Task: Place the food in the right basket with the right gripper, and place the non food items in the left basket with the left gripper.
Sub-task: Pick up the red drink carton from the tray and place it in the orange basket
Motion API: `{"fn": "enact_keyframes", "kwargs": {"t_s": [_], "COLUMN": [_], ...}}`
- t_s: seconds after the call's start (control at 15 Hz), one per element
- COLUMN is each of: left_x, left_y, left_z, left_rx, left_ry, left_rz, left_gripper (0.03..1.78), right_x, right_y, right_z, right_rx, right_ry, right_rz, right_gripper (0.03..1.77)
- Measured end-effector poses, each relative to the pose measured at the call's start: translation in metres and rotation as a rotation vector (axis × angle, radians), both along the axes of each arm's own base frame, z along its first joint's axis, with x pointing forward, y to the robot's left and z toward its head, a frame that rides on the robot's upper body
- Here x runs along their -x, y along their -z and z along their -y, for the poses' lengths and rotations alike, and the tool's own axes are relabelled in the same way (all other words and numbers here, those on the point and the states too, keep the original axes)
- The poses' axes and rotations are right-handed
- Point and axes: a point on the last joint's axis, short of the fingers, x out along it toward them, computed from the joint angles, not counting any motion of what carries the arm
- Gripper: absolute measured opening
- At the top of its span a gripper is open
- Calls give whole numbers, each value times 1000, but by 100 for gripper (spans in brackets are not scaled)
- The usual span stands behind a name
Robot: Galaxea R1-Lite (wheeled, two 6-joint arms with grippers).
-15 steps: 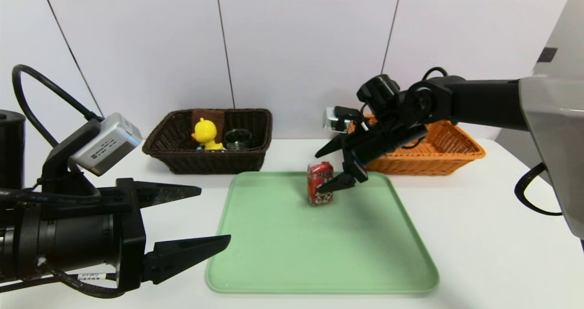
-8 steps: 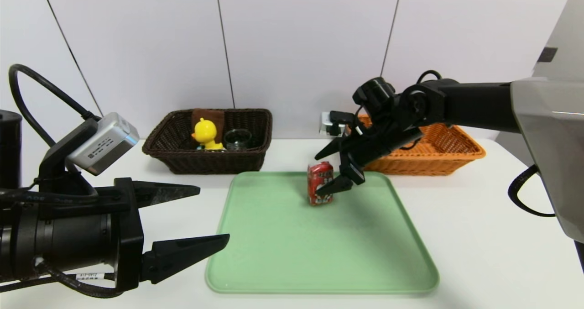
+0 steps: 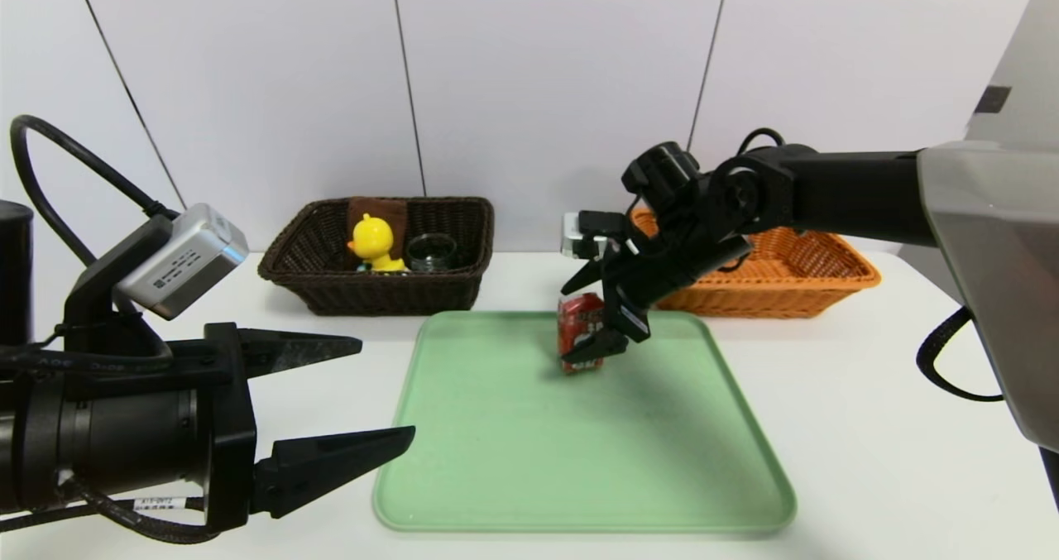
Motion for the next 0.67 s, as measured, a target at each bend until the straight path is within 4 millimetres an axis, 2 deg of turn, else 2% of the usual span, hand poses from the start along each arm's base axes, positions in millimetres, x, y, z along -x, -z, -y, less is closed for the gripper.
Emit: {"fn": "enact_keyframes", "kwargs": {"t_s": [0.67], "left_x": [4], "left_y": [1], "left_z": [-2], "left_rx": [3], "left_ry": [3], "left_rz": [4], "left_gripper": [169], "right_x": [5], "right_y": [3], "right_z": [-8], "right_rx": [107], "right_ry": [-29], "right_rz": [80], "right_gripper": [170]}}
